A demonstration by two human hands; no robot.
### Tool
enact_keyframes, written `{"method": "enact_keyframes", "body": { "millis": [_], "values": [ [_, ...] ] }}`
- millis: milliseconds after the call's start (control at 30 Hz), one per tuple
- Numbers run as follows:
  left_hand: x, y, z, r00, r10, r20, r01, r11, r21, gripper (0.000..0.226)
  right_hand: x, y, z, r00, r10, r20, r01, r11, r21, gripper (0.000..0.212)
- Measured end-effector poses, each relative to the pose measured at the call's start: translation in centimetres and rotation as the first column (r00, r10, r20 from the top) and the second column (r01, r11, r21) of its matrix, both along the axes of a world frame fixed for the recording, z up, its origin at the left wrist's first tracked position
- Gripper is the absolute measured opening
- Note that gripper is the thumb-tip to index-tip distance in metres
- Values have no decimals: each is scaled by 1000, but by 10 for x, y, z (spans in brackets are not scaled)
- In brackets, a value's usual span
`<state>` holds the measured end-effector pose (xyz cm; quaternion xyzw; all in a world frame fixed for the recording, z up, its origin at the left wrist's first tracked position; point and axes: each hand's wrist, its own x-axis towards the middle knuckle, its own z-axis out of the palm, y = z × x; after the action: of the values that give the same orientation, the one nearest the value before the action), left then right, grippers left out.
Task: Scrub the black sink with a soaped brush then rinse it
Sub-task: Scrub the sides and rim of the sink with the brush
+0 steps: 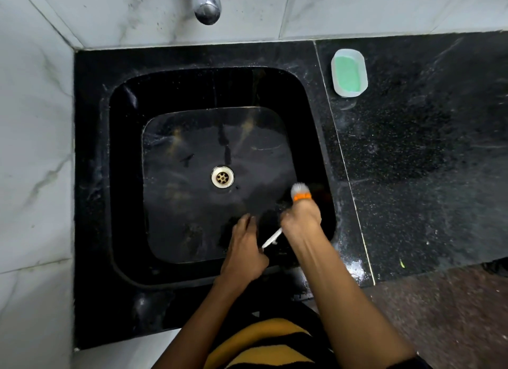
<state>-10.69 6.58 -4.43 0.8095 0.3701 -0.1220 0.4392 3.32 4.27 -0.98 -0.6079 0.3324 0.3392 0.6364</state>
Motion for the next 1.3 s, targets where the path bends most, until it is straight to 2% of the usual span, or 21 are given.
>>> {"method": "enact_keyframes", "body": {
  "millis": [100, 233, 300, 367, 400, 467, 500, 567, 600, 667, 733, 767, 833, 933, 967, 1000, 1100, 1133, 1200, 1267, 1300],
  "values": [
    [2, 0, 2, 999, -21, -32, 21, 1000, -14, 84, 53, 32, 2, 984, -173, 41, 176, 980, -93, 27],
    [0, -2, 3, 999, 37, -30, -37, 999, -20, 82, 120, 74, -10, 990, -126, 57, 123, 991, 45, 21],
    [-1, -2, 3, 998, 62, -24, -62, 998, -28, 81, 134, 95, -14, 983, 89, 158, -73, 992, -107, 17],
    [0, -2, 3, 997, 79, -13, -80, 996, -30, 79, 146, 116, -7, 898, 366, 245, -261, 891, -372, 40],
    [0, -2, 3, 996, 85, -6, -85, 996, -33, 78, 154, 126, 0, 809, 522, 269, -386, 818, -426, 45],
    [-1, -2, 2, 996, 91, -7, -91, 995, -40, 79, 170, 145, 25, 505, 825, 255, -623, 552, -554, 41],
    [-1, -3, 2, 996, 91, -11, -91, 995, -41, 80, 181, 150, 39, 355, 909, 218, -641, 406, -651, 37],
    [-1, -3, 1, 996, 92, -23, -93, 995, -42, 80, 197, 166, 58, 115, 989, 98, -470, 141, -871, 40],
    [-1, -3, 0, 995, 93, -26, -94, 995, -44, 80, 197, 174, 66, 16, 998, 60, -368, 62, -928, 46],
    [1, -3, 0, 995, 91, -39, -93, 994, -50, 81, 187, 191, 73, -166, 985, 39, -248, -4, -969, 52],
    [3, -2, 1, 995, 86, -52, -88, 995, -48, 81, 170, 208, 70, -299, 954, 12, -207, -53, -977, 47],
    [3, -2, 0, 995, 88, -57, -91, 995, -47, 82, 164, 215, 68, -334, 943, -16, -172, -78, -982, 44],
    [2, -1, 0, 993, 97, -68, -101, 993, -59, 81, 170, 220, 65, -326, 933, -151, -35, -172, -985, 41],
    [2, -1, 0, 992, 104, -65, -108, 992, -69, 80, 200, 206, 69, -169, 928, -333, 63, -327, -943, 37],
    [2, -1, 1, 992, 105, -64, -110, 991, -75, 79, 207, 200, 71, -148, 922, -357, 63, -352, -934, 36],
    [3, -1, 1, 992, 107, -67, -112, 990, -80, 80, 211, 197, 71, -182, 920, -347, 73, -340, -938, 37],
    [5, 0, 1, 992, 96, -83, -103, 991, -90, 80, 200, 202, 67, -419, 882, -214, 38, -219, -975, 37],
    [4, 1, 1, 992, 94, -89, -102, 990, -94, 80, 198, 206, 64, -446, 875, -189, 19, -202, -979, 36],
    [3, 1, 1, 990, 102, -93, -111, 989, -100, 79, 196, 209, 60, -419, 866, -272, 90, -258, -962, 36],
    [3, 2, 2, 990, 109, -89, -117, 988, -101, 79, 198, 204, 54, -320, 862, -392, 167, -356, -919, 35],
    [3, 1, 3, 990, 113, -87, -122, 988, -98, 79, 197, 201, 51, -283, 871, -401, 169, -366, -915, 33]
  ]
}}
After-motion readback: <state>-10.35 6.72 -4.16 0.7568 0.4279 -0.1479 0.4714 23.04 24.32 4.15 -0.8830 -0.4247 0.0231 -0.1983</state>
